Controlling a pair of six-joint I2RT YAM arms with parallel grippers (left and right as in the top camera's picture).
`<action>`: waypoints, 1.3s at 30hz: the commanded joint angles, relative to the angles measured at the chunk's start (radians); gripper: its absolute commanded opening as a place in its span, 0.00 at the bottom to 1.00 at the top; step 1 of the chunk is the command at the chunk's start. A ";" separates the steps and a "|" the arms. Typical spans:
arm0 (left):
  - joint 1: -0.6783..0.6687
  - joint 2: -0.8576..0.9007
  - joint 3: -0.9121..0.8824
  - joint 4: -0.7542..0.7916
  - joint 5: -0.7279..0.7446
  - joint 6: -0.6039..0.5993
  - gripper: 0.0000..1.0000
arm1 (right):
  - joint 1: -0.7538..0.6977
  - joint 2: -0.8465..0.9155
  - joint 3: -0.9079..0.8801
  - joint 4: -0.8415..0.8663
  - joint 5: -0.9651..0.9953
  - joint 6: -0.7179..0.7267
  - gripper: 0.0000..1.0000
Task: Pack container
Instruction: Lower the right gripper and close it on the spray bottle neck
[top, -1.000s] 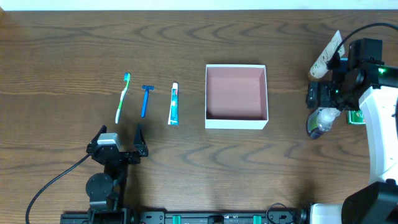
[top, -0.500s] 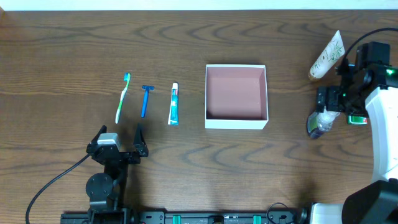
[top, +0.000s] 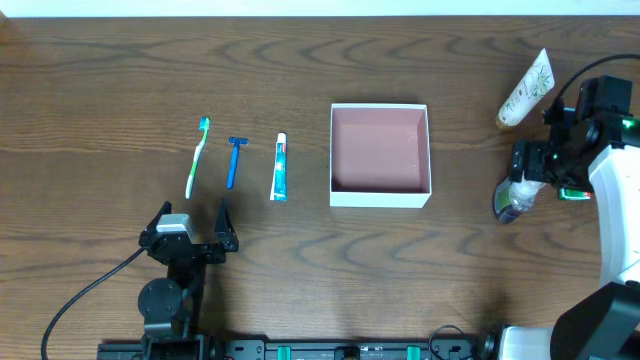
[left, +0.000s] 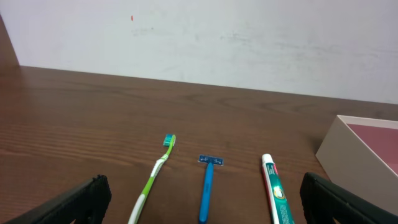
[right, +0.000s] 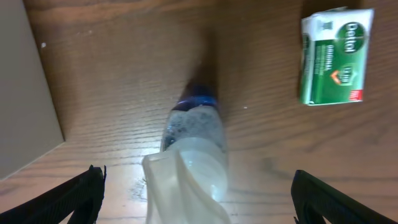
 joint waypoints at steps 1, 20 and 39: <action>-0.005 -0.006 -0.012 -0.045 0.018 0.006 0.98 | -0.003 0.008 -0.016 0.011 -0.034 -0.021 0.95; -0.005 -0.006 -0.012 -0.045 0.018 0.006 0.98 | -0.003 0.009 -0.021 0.015 -0.048 -0.029 0.70; -0.005 -0.006 -0.012 -0.045 0.018 0.006 0.98 | -0.003 0.013 -0.056 0.060 -0.051 -0.036 0.61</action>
